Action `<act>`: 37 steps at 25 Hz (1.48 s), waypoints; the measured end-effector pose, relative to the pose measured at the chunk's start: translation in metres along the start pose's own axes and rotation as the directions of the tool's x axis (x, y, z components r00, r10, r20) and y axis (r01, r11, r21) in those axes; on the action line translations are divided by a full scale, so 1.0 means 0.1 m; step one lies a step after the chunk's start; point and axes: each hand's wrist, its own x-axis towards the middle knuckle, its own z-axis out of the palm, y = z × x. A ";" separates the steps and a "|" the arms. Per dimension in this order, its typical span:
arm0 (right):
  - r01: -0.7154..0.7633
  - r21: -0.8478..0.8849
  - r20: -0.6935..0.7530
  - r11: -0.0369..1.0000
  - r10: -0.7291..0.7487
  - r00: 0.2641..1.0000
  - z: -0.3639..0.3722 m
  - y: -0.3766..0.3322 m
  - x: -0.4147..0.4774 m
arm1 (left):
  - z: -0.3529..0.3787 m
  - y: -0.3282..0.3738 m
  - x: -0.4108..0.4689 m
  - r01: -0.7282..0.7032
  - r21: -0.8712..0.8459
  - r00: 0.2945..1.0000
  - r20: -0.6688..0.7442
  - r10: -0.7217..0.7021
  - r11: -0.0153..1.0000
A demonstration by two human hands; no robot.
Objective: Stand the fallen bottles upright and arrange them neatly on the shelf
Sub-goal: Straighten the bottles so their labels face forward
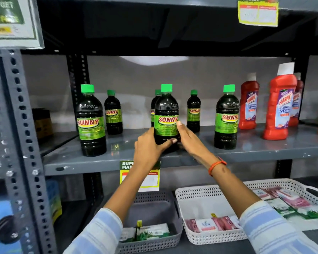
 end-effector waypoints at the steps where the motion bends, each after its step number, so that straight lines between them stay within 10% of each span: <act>1: -0.007 -0.004 0.000 1.000 0.007 1.000 0.00 -0.01 -0.01 | 0.00 -0.01 0.01 0.003 0.006 1.000 -0.003 -0.003 1.000; 26: 0.071 -0.115 -0.131 0.991 -0.086 0.988 0.15 -0.21 -0.21 | -0.09 -0.06 -0.03 0.067 -0.031 0.990 0.130 -0.062 0.997; 29: 0.273 -0.325 -0.519 0.905 -0.412 0.749 0.27 -0.30 -0.32 | -0.20 -0.02 -0.10 0.010 -0.087 0.997 0.080 -0.003 0.996; 32: 0.502 -0.500 -0.528 0.705 -0.708 0.469 0.56 -0.51 -0.38 | -0.48 -0.12 -0.21 -0.126 -0.033 0.976 -0.185 0.118 0.992; 35: 0.542 -0.297 -0.252 0.786 -0.612 0.750 1.11 -0.69 -0.27 | -0.86 -0.41 -0.26 0.036 0.214 0.881 -0.467 0.070 0.976; 37: 0.274 -0.149 0.032 0.950 -0.273 0.962 1.46 -0.75 -0.09 | -1.10 -0.66 -0.24 0.279 0.233 0.900 -0.402 -0.169 0.932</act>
